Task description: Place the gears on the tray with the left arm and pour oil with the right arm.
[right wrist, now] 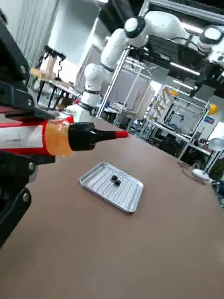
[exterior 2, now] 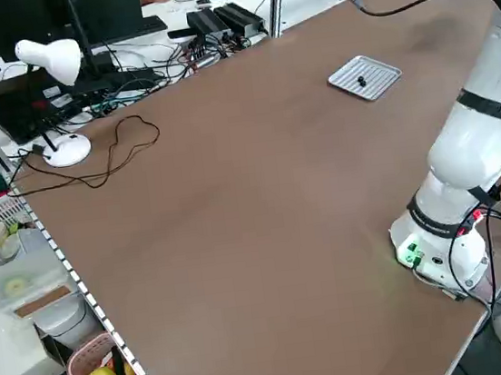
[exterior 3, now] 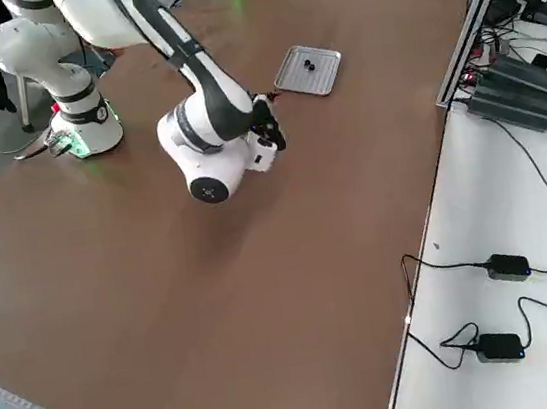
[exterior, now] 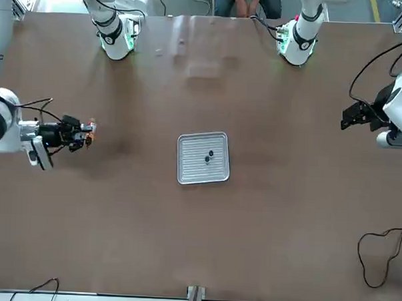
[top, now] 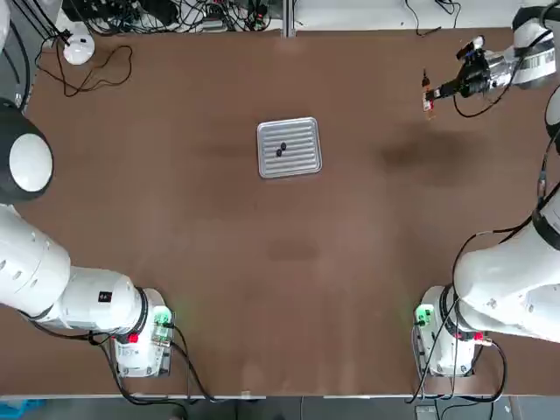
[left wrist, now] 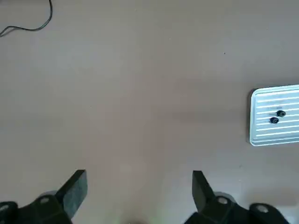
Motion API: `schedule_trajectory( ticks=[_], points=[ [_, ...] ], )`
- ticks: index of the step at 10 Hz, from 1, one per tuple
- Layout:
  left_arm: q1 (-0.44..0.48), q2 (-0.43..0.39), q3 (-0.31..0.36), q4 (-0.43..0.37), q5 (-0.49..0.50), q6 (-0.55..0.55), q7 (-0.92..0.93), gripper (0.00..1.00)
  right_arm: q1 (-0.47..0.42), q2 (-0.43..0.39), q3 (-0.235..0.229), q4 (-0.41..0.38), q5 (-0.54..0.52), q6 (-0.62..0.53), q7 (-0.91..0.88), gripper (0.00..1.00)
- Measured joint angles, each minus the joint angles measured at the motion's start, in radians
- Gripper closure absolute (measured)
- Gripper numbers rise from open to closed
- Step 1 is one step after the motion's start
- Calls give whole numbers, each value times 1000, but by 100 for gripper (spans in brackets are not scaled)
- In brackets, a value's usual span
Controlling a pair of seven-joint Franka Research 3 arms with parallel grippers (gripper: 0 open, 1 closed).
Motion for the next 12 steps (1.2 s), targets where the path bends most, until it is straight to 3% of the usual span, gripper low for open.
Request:
schedule_trajectory(
  ticks=[2,9,12],
  points=[
    [0,0,0,2,0,0,0,1,-41,11,0,0,-16,1,-190,70],
    [0,0,-1,3,0,0,0,1,-53,136,5,45,-54,63,-873,70],
    [-2,0,-2,4,0,0,0,1,-94,223,4,71,-54,64,-1024,70]
  ],
)
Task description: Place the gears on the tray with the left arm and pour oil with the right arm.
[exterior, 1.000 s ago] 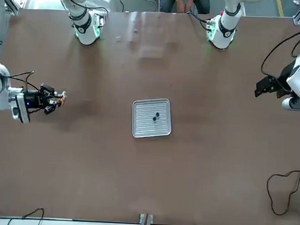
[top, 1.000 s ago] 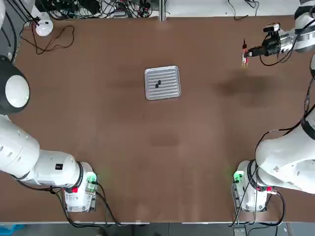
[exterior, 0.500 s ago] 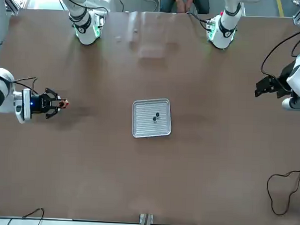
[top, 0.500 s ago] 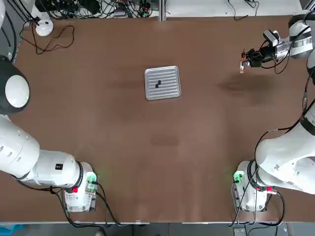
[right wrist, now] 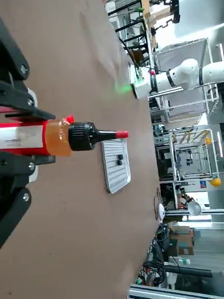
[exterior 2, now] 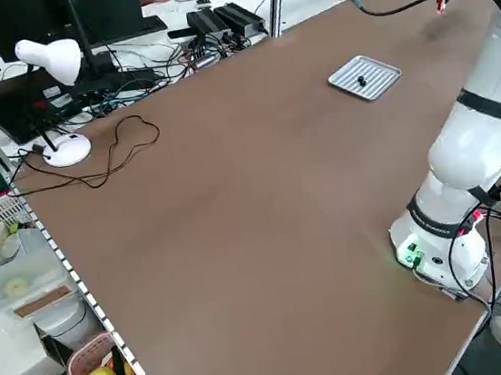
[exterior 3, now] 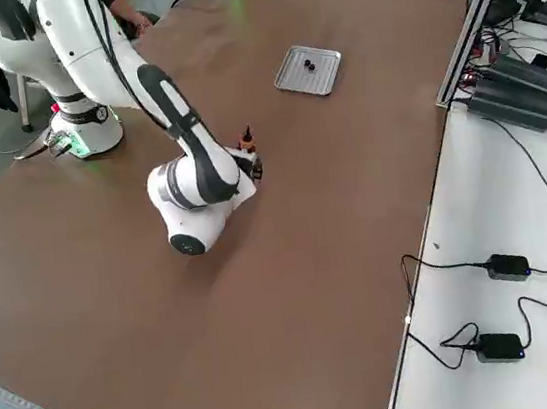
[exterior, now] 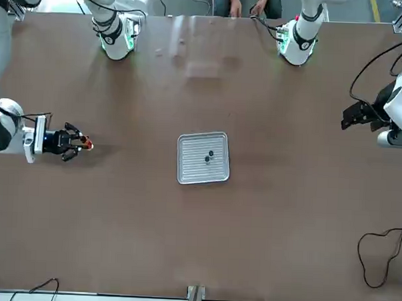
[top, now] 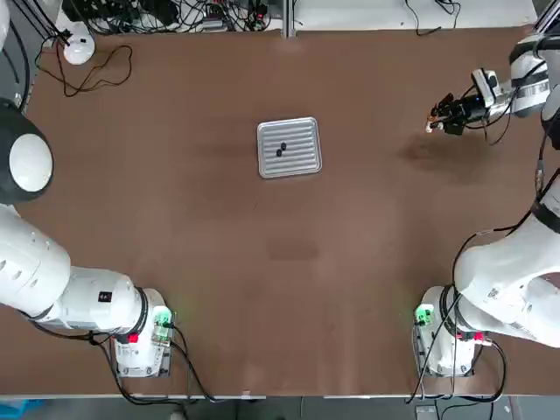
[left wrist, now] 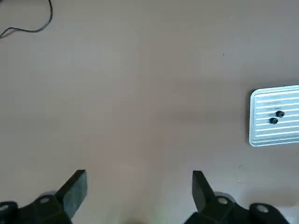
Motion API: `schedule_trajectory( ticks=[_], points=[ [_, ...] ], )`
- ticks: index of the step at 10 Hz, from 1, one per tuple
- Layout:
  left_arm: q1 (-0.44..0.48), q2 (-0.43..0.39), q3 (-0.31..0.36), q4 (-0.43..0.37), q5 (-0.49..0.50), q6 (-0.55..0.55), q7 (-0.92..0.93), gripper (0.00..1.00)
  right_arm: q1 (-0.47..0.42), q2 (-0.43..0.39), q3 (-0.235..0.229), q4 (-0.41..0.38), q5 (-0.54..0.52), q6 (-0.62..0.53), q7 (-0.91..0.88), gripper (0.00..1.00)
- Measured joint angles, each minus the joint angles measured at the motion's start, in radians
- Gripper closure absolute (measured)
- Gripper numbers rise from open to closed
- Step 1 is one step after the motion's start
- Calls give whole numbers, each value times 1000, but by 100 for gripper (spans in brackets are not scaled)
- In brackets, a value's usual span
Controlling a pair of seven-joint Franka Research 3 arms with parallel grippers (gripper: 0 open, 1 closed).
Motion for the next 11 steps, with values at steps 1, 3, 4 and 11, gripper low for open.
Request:
schedule_trajectory(
  ticks=[1,3,4,11],
  points=[
    [0,0,0,0,0,0,0,1,-11,24,0,5,2,6,-30,70],
    [-1,0,-1,0,0,0,0,1,-18,64,1,13,9,39,-85,70],
    [-1,0,-1,0,0,0,0,1,-18,84,1,18,16,42,-103,70],
    [-3,0,-2,0,0,0,0,1,-47,146,1,66,21,42,-172,70]
  ],
)
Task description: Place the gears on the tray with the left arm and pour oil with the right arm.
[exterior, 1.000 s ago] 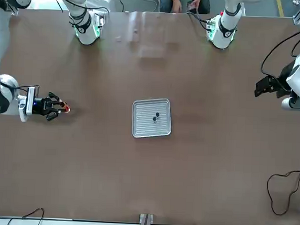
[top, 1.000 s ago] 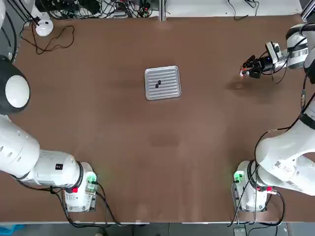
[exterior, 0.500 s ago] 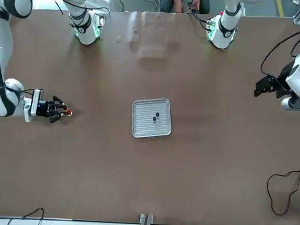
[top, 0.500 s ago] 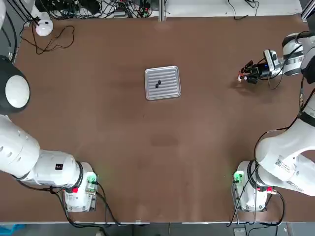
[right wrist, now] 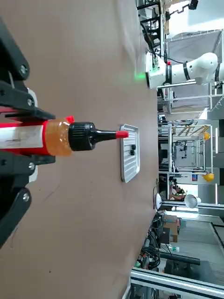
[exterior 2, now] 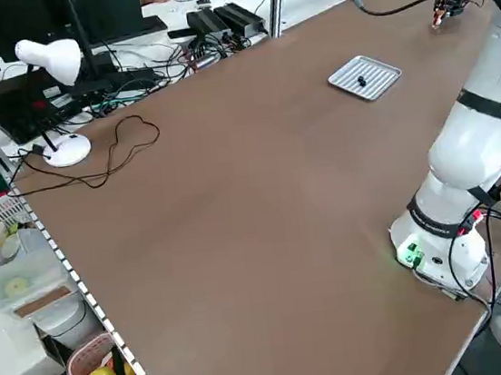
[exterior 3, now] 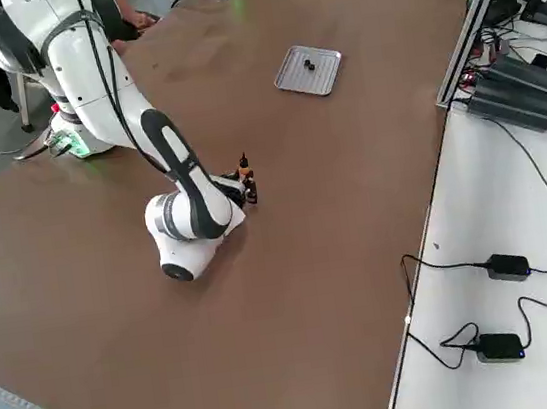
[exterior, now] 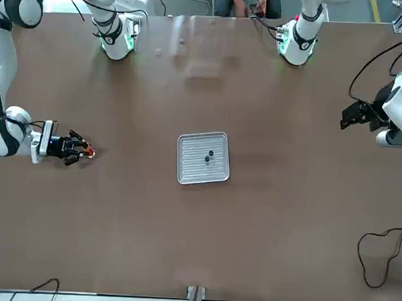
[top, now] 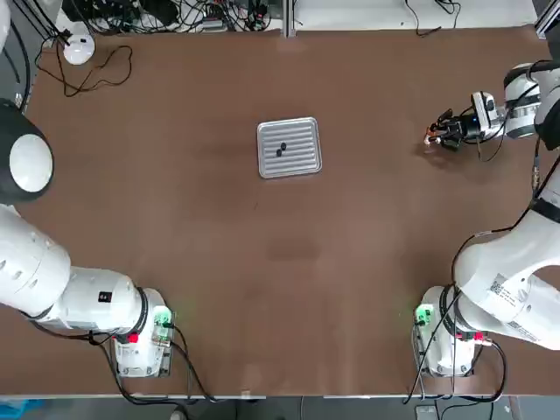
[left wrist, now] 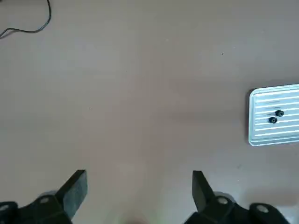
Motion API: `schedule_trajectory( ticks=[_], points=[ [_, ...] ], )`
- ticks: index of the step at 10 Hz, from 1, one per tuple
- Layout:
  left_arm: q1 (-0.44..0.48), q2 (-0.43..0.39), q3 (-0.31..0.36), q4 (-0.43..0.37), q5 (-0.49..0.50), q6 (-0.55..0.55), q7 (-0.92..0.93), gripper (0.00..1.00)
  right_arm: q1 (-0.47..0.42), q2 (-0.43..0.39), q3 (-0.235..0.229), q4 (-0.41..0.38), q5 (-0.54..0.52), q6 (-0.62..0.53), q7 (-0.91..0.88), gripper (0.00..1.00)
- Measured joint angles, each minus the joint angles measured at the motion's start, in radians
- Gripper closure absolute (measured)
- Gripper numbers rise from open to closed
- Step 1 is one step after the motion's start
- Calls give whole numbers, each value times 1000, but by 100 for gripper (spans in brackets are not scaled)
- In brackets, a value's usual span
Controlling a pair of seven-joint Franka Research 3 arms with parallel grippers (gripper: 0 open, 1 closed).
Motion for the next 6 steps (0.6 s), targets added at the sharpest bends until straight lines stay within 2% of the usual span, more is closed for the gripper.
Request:
schedule_trajectory(
  ticks=[3,6],
  points=[
    [0,0,0,0,0,0,0,1,0,9,2,8,1,-1,-1,67],
    [-2,0,0,0,0,0,0,1,0,9,3,11,16,-3,-1,52]
  ],
)
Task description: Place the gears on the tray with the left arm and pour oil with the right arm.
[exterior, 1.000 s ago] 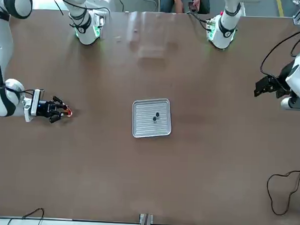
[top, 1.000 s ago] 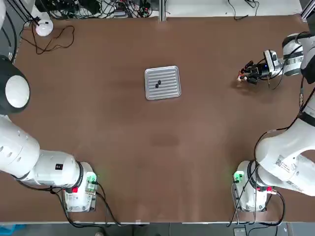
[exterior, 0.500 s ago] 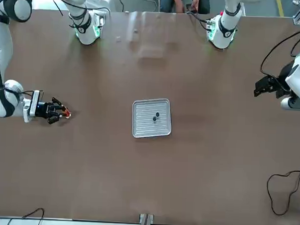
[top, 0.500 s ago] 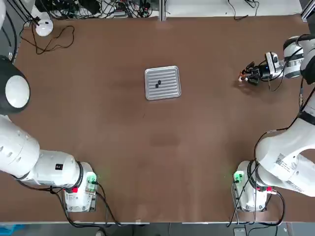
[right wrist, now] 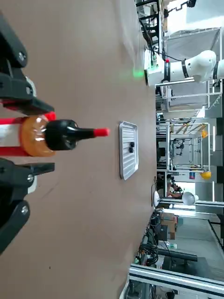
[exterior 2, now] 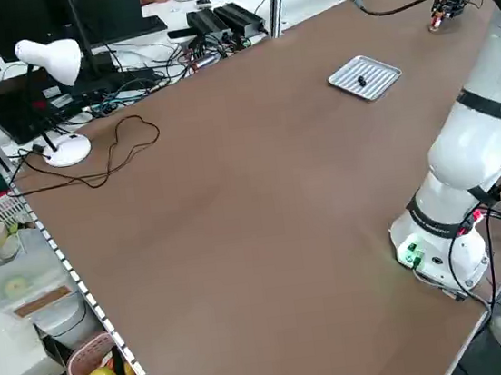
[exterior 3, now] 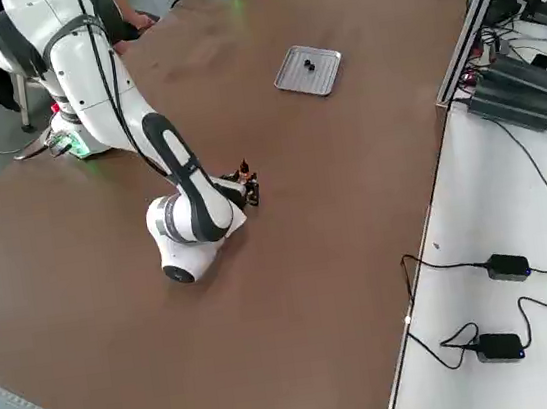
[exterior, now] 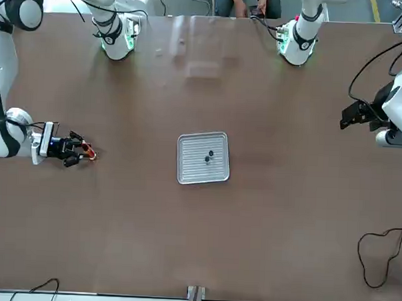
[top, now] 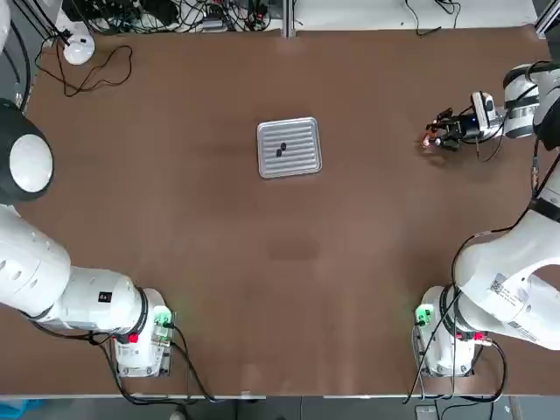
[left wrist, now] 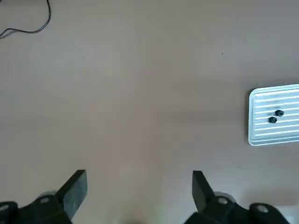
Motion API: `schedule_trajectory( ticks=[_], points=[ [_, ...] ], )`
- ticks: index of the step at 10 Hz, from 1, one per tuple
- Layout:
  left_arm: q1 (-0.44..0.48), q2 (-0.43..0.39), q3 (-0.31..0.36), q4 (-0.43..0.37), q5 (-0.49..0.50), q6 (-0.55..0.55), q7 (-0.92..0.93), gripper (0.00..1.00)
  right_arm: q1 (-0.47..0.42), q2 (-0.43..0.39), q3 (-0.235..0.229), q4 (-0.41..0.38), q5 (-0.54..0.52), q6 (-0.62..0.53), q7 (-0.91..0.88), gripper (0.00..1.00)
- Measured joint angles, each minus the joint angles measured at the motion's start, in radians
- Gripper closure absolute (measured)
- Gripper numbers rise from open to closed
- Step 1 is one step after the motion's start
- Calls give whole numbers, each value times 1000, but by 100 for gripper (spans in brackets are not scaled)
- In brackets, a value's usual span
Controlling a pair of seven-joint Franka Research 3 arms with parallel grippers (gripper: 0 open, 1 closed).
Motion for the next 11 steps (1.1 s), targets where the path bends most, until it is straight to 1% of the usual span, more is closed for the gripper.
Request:
schedule_trajectory(
  ticks=[3,4,6,9,10,11],
  points=[
    [-1,0,0,0,0,0,0,1,0,0,0,25,2,-2,3,41],
    [-1,0,0,0,0,0,0,1,-2,0,-1,34,2,-2,8,26],
    [-1,0,0,0,0,0,0,1,-21,0,-1,38,2,-2,18,0],
    [-1,0,0,3,0,0,0,1,-69,0,-4,54,-7,-3,28,0],
    [-1,0,0,5,0,0,0,1,-83,0,-5,87,-23,-4,55,0],
    [-1,0,0,6,0,0,0,1,-89,-2,-5,142,-43,-8,125,0]
  ],
)
